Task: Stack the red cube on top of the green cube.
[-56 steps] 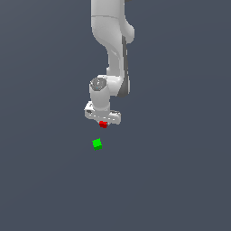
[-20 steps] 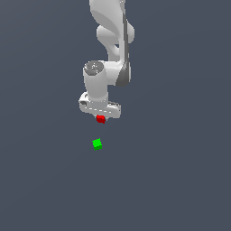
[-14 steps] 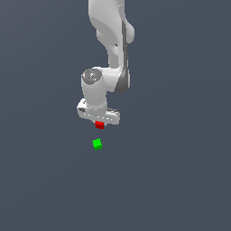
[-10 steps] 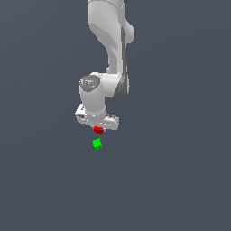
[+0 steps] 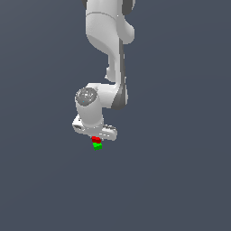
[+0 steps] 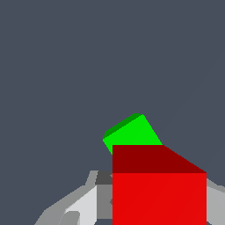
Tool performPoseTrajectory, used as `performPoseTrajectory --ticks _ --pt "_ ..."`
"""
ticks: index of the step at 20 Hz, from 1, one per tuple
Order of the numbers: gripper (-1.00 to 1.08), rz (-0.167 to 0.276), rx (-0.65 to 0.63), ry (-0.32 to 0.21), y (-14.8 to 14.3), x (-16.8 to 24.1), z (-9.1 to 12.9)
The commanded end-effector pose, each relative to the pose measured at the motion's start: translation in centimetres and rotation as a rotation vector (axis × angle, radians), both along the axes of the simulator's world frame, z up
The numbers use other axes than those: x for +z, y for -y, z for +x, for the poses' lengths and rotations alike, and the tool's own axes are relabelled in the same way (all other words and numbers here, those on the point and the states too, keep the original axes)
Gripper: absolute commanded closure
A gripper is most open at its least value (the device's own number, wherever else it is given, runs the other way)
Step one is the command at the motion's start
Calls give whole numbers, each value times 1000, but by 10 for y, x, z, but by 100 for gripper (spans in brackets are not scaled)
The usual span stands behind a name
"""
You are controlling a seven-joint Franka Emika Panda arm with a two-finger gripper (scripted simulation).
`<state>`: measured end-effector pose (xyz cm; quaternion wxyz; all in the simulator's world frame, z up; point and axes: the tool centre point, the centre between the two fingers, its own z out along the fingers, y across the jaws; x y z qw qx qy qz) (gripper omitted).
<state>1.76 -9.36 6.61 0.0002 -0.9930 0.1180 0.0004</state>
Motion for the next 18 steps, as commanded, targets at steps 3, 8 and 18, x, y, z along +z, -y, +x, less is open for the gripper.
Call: performPoseTrajectory --ticks 3,8,18 --pt "108 0 0 1 2 -4 11" --pt "108 0 0 1 3 -5 14" --pt "-92 0 0 1 3 -5 14"
